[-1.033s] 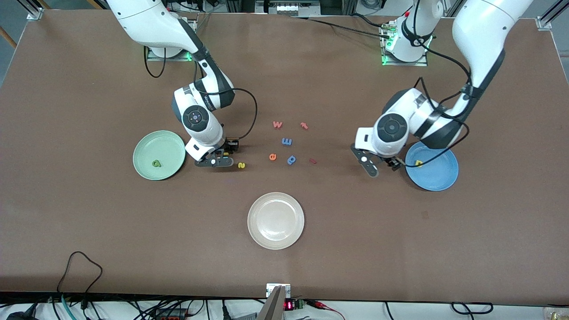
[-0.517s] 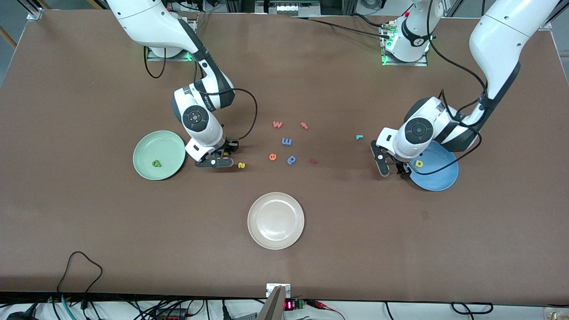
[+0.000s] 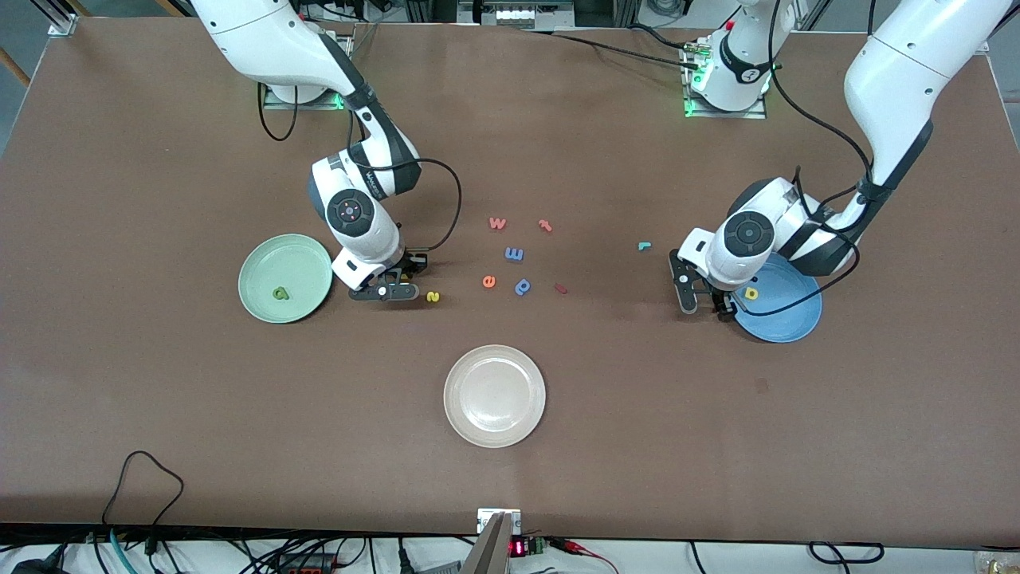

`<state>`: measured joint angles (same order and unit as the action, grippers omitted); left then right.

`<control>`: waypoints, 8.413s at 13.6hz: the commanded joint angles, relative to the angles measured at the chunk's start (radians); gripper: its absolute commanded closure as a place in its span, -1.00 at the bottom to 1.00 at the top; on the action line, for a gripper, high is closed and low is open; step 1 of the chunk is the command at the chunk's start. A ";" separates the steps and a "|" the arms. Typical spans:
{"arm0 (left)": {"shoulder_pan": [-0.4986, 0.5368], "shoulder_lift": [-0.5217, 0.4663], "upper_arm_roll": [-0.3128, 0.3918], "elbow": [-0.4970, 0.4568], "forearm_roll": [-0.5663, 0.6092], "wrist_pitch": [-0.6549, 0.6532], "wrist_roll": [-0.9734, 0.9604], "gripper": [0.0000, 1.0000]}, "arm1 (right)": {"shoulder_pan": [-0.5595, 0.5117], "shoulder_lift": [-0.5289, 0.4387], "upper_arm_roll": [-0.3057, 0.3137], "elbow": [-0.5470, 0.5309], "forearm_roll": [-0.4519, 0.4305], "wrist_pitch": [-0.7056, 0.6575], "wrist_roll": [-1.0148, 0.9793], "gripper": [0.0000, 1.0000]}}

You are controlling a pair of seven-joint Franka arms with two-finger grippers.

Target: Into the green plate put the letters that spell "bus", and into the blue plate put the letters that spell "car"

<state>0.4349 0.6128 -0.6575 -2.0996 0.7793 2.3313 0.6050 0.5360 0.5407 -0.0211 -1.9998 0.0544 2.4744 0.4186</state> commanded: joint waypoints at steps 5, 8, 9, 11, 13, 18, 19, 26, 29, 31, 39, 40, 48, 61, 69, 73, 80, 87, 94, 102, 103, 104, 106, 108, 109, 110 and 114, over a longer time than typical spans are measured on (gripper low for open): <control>0.035 0.012 -0.016 -0.010 0.023 0.016 0.073 0.45 | -0.216 -0.154 -0.005 0.000 0.010 -0.193 -0.292 0.90; 0.030 0.012 -0.019 -0.008 0.023 0.016 0.075 0.75 | -0.321 -0.153 -0.007 -0.005 0.012 -0.229 -0.452 0.89; 0.028 0.009 -0.019 -0.008 0.021 0.014 0.075 0.75 | -0.343 -0.145 -0.007 -0.010 0.012 -0.229 -0.469 0.83; 0.027 0.007 -0.022 -0.007 0.023 0.013 0.076 0.75 | -0.350 -0.130 -0.007 -0.013 0.012 -0.226 -0.504 0.17; 0.027 0.002 -0.042 0.001 0.021 0.007 0.070 0.75 | -0.349 -0.125 -0.007 -0.013 0.012 -0.226 -0.504 -0.66; 0.068 -0.030 -0.201 0.081 -0.002 -0.183 0.047 0.73 | -0.311 -0.137 -0.005 0.001 0.016 -0.215 -0.478 -0.68; 0.100 -0.033 -0.233 0.107 -0.005 -0.270 0.035 0.73 | -0.270 -0.133 -0.005 0.018 0.019 -0.201 -0.453 -0.62; 0.289 -0.021 -0.240 0.127 0.003 -0.385 0.033 -0.42 | -0.111 -0.062 -0.007 0.121 0.120 -0.163 -0.152 -0.02; 0.295 -0.041 -0.308 0.136 -0.006 -0.444 0.023 -1.00 | -0.016 0.011 -0.016 0.183 0.150 -0.149 -0.043 -0.02; 0.301 -0.042 -0.379 0.136 -0.075 -0.495 -0.128 -1.00 | 0.008 0.041 -0.019 0.200 0.148 -0.121 0.018 -0.02; 0.246 -0.004 -0.468 0.004 -0.295 -0.348 -1.098 -1.00 | 0.087 0.133 -0.066 0.283 0.148 -0.081 0.088 -0.03; 0.228 0.002 -0.468 -0.023 -0.295 -0.299 -1.181 -1.00 | 0.090 0.137 -0.068 0.282 0.147 -0.081 0.089 -0.03; 0.153 0.036 -0.436 -0.137 -0.048 -0.086 -1.203 -1.00 | 0.110 0.160 -0.076 0.280 0.125 -0.086 0.085 -0.04; 0.162 0.117 -0.344 -0.165 0.184 -0.027 -1.149 -0.31 | 0.076 0.112 -0.080 0.265 0.084 -0.106 0.045 0.90; 0.165 0.114 -0.346 -0.178 0.182 -0.013 -1.163 0.58 | -0.267 -0.176 -0.076 -0.045 0.071 -0.227 -0.450 0.88; 0.162 0.114 -0.344 -0.178 0.182 -0.015 -1.165 0.62 | -0.338 -0.180 -0.076 -0.122 0.071 -0.223 -0.529 0.78; 0.263 0.094 -0.479 -0.124 0.178 -0.178 -1.140 0.65 | -0.360 -0.267 -0.073 -0.103 0.071 -0.230 -0.537 -1.00; 0.416 0.093 -0.544 0.033 0.156 -0.383 -0.933 0.65 | -0.390 -0.427 -0.086 0.163 0.033 -0.576 -0.534 -1.00; 0.544 0.094 -0.597 0.055 0.141 -0.401 -0.698 -1.00 | -0.432 -0.459 -0.086 0.435 -0.080 -0.830 -0.538 -1.00; 0.406 0.090 -0.708 0.623 -0.166 -0.996 -0.706 -1.00 | -0.478 -0.462 -0.076 0.437 -0.079 -0.848 -0.538 -1.00; 0.383 0.090 -0.708 0.680 -0.166 -1.039 -0.705 -1.00 | -0.479 -0.464 -0.077 0.437 -0.077 -0.851 -0.538 -1.00; 0.372 0.090 -0.708 0.728 -0.166 -1.075 -0.705 -1.00 | -0.478 -0.462 -0.080 0.438 -0.079 -0.859 -0.540 -1.00; 0.354 0.067 -0.686 0.788 -0.169 -1.073 -0.700 -1.00 | -0.481 -0.461 -0.079 0.440 -0.079 -0.859 -0.538 -1.00; 0.277 -0.005 -0.570 0.837 -0.192 -1.054 -0.702 -1.00 | -0.493 -0.462 -0.074 0.440 -0.077 -0.858 -0.538 -1.00; 0.254 -0.040 -0.498 0.860 -0.246 -1.049 -0.702 -1.00 | -0.504 -0.462 -0.062 0.440 -0.077 -0.859 -0.538 -1.00; 0.237 -0.088 -0.431 0.860 -0.317 -1.002 -0.705 -1.00 | -0.531 -0.461 -0.037 0.440 -0.077 -0.859 -0.538 -1.00; 0.072 -0.226 0.000 0.848 -0.639 -0.891 -0.691 -1.00 | -0.553 -0.461 -0.008 0.440 -0.077 -0.859 -0.538 -1.00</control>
<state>0.5955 0.4555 -0.8610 -1.2479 0.2826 1.4180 -0.1058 0.0084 0.0727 -0.0548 -1.5850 -0.0157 1.6384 -0.1094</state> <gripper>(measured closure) 0.000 0.000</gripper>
